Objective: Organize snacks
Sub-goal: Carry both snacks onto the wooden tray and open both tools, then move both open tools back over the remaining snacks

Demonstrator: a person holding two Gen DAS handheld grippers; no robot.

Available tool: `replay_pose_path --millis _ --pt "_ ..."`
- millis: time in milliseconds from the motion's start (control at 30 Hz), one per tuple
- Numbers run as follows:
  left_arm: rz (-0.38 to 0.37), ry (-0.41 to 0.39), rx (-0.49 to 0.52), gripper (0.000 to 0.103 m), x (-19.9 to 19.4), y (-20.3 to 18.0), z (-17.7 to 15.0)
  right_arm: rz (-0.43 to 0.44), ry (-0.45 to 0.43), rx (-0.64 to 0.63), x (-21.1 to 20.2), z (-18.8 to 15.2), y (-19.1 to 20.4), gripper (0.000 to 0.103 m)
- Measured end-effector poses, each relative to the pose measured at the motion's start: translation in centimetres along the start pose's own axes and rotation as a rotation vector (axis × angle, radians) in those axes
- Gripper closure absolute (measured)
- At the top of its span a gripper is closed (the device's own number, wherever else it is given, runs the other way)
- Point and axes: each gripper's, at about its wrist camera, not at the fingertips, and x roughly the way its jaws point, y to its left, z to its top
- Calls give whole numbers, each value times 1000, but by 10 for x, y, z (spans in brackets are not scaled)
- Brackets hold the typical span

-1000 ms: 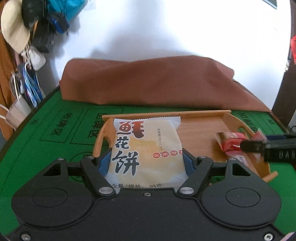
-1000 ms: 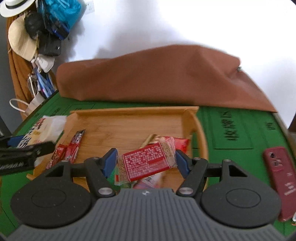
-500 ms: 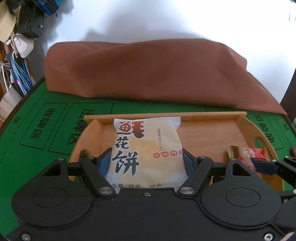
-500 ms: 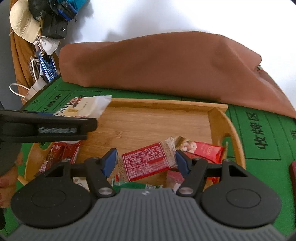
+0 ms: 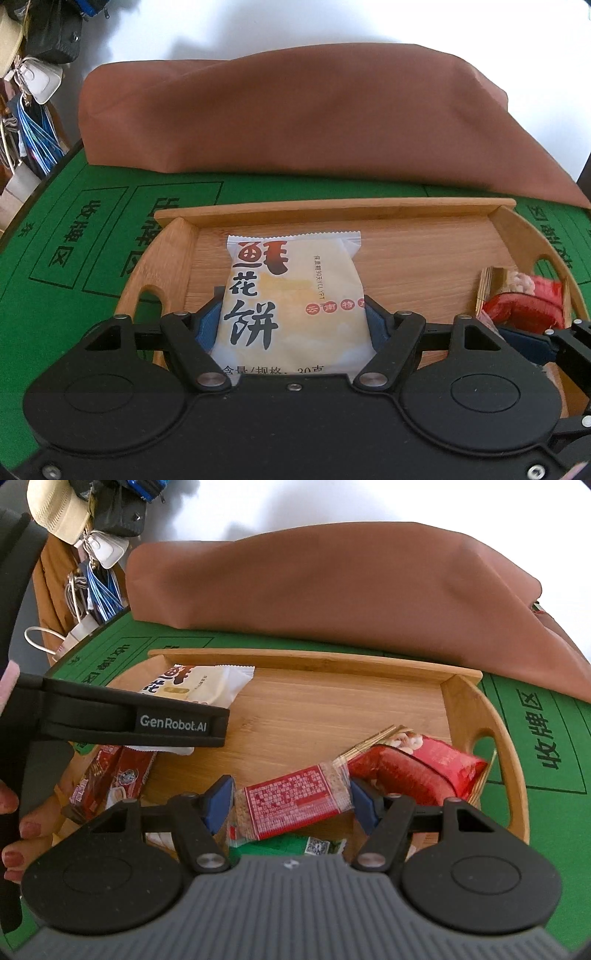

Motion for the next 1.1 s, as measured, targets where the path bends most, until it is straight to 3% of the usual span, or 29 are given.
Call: replay_pose_path --millis 167,200,400,467,1100 --pt "1 2 -3 28 1 0 0 -1 1 -16 2 -1 4 30" --pt "2 1 -2 27 1 -1 0 -2 2 -18 2 -2 5 24" --pt "10 -24 0 17 -8 -1 -1 9 -13 -16 -5 -4 9 14" --pt "14 -38 5 10 -16 1 -2 6 -21 -22 -10 -4 11 12" --pt "14 -147 28 4 -113 25 -63 49 -100 -75 -83 -39 18 4"
